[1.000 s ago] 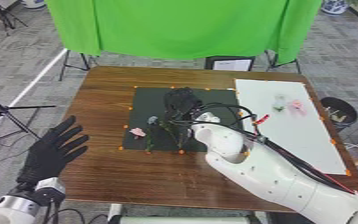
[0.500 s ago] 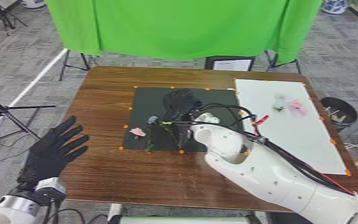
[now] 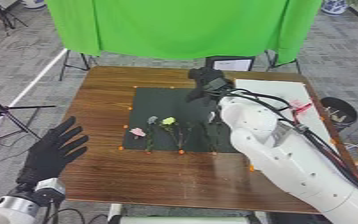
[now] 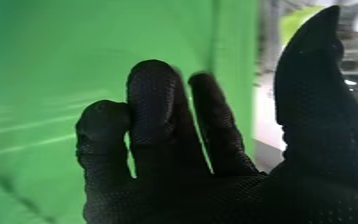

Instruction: Arrange flowers

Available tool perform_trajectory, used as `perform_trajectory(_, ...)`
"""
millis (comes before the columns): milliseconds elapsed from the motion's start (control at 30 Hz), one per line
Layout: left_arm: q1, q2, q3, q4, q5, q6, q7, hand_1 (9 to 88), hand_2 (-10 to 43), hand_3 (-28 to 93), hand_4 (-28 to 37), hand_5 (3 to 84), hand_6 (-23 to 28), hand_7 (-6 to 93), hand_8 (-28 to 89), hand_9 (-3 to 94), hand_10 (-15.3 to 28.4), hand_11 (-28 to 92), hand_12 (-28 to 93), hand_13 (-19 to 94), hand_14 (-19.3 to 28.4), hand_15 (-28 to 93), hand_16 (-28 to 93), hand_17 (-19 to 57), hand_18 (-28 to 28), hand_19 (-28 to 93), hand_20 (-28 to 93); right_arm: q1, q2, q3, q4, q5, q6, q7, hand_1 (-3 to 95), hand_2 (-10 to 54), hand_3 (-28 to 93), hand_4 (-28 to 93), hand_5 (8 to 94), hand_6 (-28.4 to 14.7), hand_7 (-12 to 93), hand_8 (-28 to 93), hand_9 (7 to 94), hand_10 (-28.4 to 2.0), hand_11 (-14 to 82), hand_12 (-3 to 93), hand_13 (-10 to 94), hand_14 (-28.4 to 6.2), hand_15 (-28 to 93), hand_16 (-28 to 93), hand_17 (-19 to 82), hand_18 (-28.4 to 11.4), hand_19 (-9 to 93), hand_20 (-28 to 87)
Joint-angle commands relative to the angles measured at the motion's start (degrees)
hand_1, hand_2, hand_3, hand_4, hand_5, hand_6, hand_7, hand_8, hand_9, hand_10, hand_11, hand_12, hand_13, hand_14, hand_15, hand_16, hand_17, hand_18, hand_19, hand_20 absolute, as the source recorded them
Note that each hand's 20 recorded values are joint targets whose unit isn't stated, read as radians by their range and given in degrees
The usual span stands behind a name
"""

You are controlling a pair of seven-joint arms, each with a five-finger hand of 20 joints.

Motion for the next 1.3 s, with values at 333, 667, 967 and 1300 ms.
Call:
perform_trajectory(333, 1.2, -0.24, -0.91, -0.16, 0.1, -0.72, -0.17, 22.1, -4.0, 68, -28.3, 23.8, 2.6, 17.3, -10, 22.1, 10.9, 13, 20, 18, 15.9, 23, 2, -11.8, 23.6, 38, 9, -6.5, 16.8, 7.1, 8.0, -1.4, 4.4, 7.2, 22.4, -9.5, 88, -28, 29.5, -7.0, 28, -11, 36.7, -14.2, 20.8, 24.2, 49, -10.8, 81, 22, 25, -22.5, 84, 58)
perform_trajectory(667, 1.4, -0.04, -1.09, -0.16, 0.07, -0.68, -0.18, 22.1, -4.0, 68, -28.3, 23.8, 2.6, 17.4, -10, 22.1, 10.9, 13, 20, 18, 15.9, 23, 2, -11.8, 23.6, 38, 8, -7.3, 17.5, 8.2, 10.3, -1.2, 0.8, 9.9, 23.6, -9.5, 89, -28, 34.2, -6.6, 31, -13, 40.2, -13.5, 24.0, 22.8, 51, -9.8, 80, 24, 26, -22.5, 85, 57)
perform_trajectory(967, 1.3, -0.14, -0.98, -0.12, 0.09, -0.76, -0.2, 22.1, -3.9, 68, -28.3, 23.8, 2.6, 17.3, -10, 22.1, 11.0, 13, 20, 18, 15.9, 23, 2, -11.8, 23.6, 38, 9, -7.4, 17.1, 7.8, 11.6, -1.5, 0.7, 9.2, 24.6, -9.5, 88, -28, 38.5, -4.6, 33, -14, 47.4, -12.4, 25.2, 21.7, 56, -8.6, 79, 25, 27, -22.3, 85, 57)
perform_trajectory(1300, 1.3, -0.23, -0.9, -0.23, 0.04, -0.38, -0.24, 22.3, -3.8, 67, -28.3, 23.8, 2.6, 17.4, -10, 22.1, 11.0, 13, 20, 18, 15.9, 23, 2, -11.8, 23.6, 37, 8, -8.5, 16.7, 8.0, 12.7, -1.2, 1.4, 6.1, 27.3, -9.5, 88, -28, 43.7, -1.5, 35, -16, 56.9, -9.3, 29.3, 22.2, 63, -7.6, 79, 27, 29, -21.5, 86, 56)
